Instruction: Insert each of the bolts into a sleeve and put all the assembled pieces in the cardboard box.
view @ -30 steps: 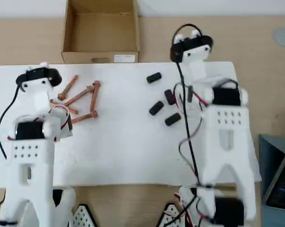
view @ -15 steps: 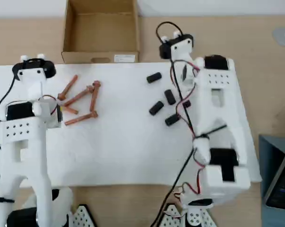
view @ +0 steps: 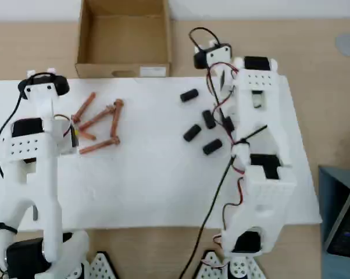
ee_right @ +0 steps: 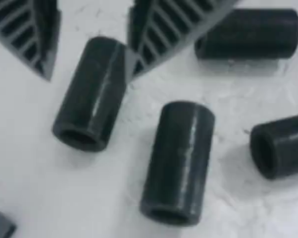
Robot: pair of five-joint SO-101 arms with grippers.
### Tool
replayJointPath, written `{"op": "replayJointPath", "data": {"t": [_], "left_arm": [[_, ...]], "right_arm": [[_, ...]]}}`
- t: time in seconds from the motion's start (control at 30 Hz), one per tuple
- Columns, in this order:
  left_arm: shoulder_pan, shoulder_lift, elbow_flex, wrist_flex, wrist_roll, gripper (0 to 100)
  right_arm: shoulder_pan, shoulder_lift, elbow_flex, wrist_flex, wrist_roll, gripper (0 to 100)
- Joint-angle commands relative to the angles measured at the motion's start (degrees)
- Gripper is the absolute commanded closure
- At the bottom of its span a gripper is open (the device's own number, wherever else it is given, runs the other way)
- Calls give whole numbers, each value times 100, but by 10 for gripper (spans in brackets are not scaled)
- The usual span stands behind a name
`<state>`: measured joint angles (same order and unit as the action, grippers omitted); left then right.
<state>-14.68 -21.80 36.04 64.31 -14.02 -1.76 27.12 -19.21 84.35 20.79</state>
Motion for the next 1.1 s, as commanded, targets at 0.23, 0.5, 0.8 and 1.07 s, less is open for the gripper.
{"op": "replayJointPath", "data": {"t": [0.23, 0.5, 0.8, 1.07], "left_arm": [[-9, 4, -281, -53, 44, 911], [-9, 4, -264, -53, 44, 911], [-18, 4, -255, -53, 44, 911], [-9, 4, -123, -62, 44, 912]], "right_arm": [[207, 48, -251, 149, 220, 824], [207, 497, -277, 141, 264, 824], [207, 954, -277, -105, 246, 825], [163, 1341, -277, -229, 246, 989]]}}
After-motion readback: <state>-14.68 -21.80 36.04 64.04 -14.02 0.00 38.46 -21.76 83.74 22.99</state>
